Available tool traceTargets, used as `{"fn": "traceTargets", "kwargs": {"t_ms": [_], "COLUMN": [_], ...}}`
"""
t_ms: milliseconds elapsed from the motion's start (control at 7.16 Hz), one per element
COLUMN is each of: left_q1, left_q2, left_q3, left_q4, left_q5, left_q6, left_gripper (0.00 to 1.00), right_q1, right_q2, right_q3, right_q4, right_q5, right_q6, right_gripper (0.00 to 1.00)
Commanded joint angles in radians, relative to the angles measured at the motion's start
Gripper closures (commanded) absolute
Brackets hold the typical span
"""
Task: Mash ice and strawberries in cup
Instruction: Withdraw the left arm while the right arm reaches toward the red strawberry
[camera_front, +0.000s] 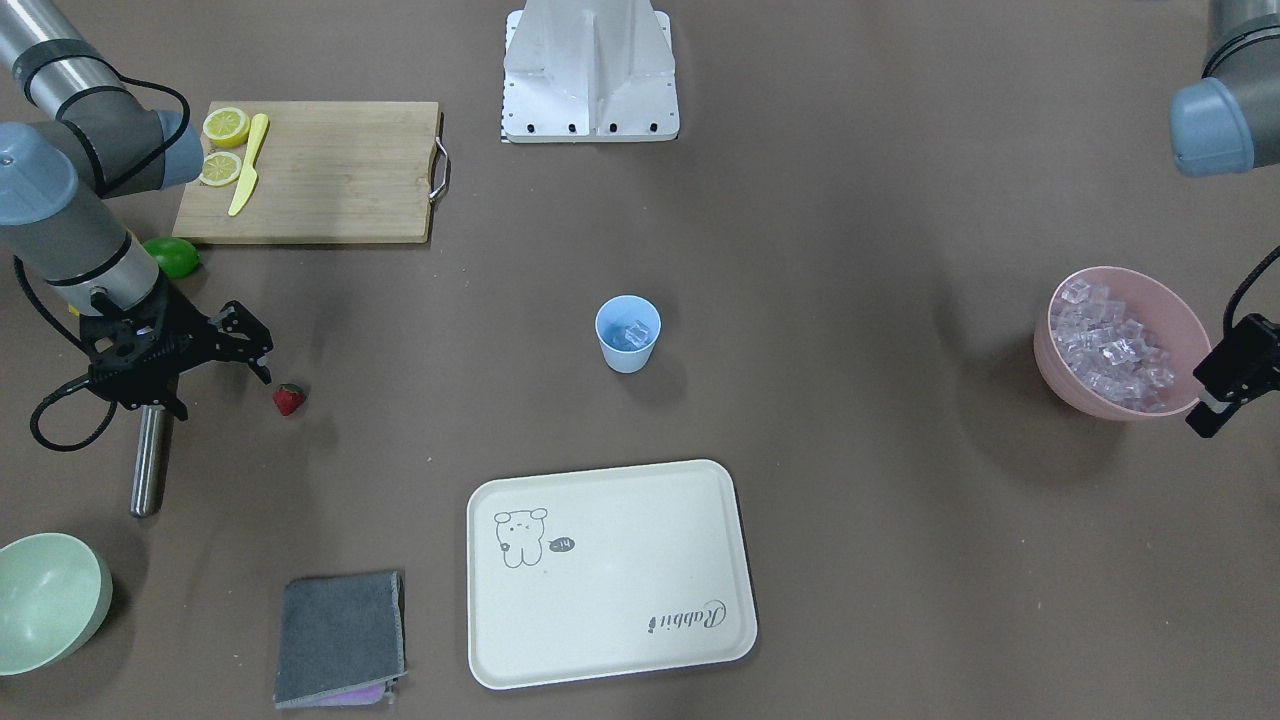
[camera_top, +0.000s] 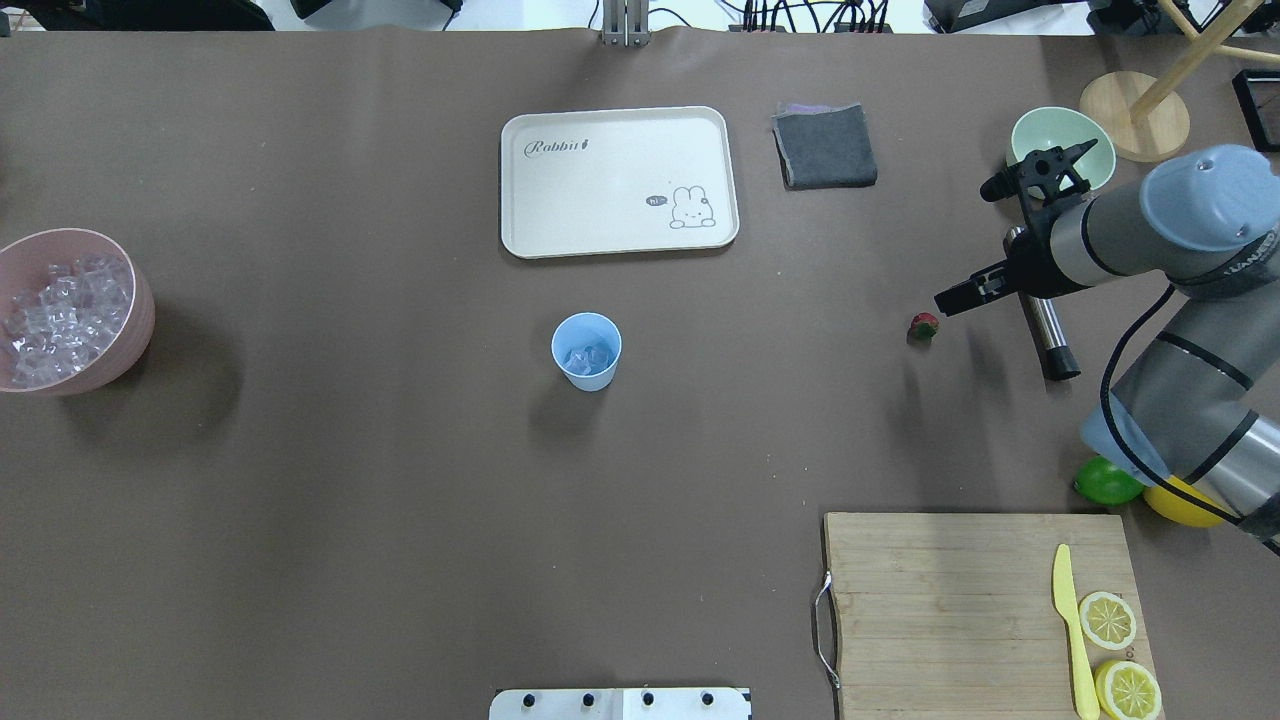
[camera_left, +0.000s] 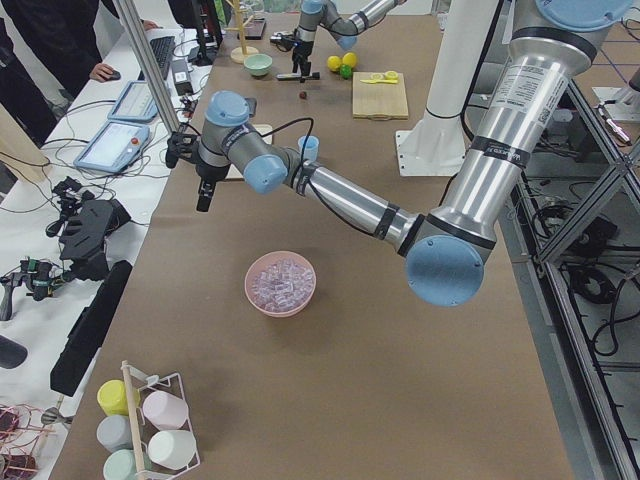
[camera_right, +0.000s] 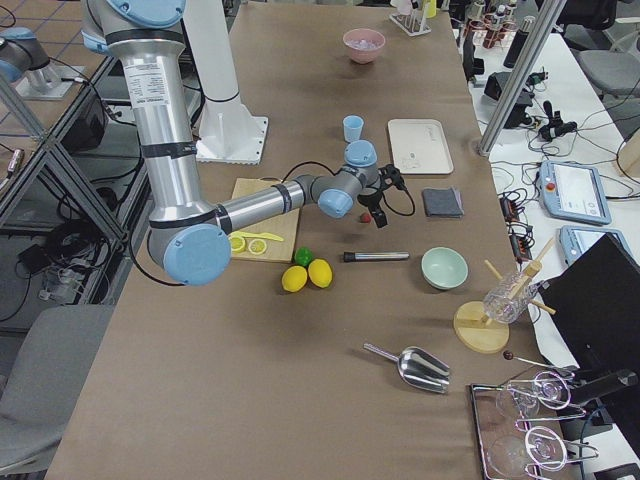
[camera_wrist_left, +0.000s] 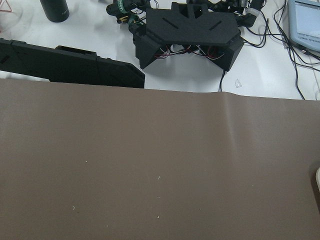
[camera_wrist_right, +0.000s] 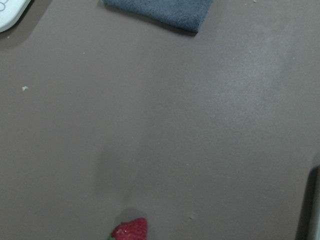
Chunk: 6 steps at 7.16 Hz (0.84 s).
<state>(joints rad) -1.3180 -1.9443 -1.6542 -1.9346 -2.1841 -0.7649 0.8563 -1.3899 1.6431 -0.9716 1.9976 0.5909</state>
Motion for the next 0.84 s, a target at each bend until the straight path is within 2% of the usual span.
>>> {"fn": "traceTargets", "kwargs": {"t_ms": [0,419,559,698], "left_q1": [-0.004,-0.004,-0.004,-0.004], "left_q2": [-0.007,-0.004,-0.001,0.001], "left_q3": [0.001,-0.003,-0.003,-0.001], "left_q4": [0.0,-0.001,-0.001,-0.001], "left_q5": [-0.005,-0.005,-0.005,-0.003], "left_q6": [0.001,0.001,0.001,0.001], "left_gripper": [0.02,0.02,0.02,0.02], "right_q1": [-0.048,-0.08,-0.088,-0.095], "right_q2": [0.0,0.0,0.005,0.009], "right_q3": [-0.014,-0.022,-0.025,-0.028], "right_q4": [0.019,0.019,0.019,0.019], "right_q5": [-0.025,-0.028,-0.028,-0.039], "right_q6": [0.047,0.063,0.064,0.064], "right_gripper": [0.0,0.01,0.06,0.19]}}
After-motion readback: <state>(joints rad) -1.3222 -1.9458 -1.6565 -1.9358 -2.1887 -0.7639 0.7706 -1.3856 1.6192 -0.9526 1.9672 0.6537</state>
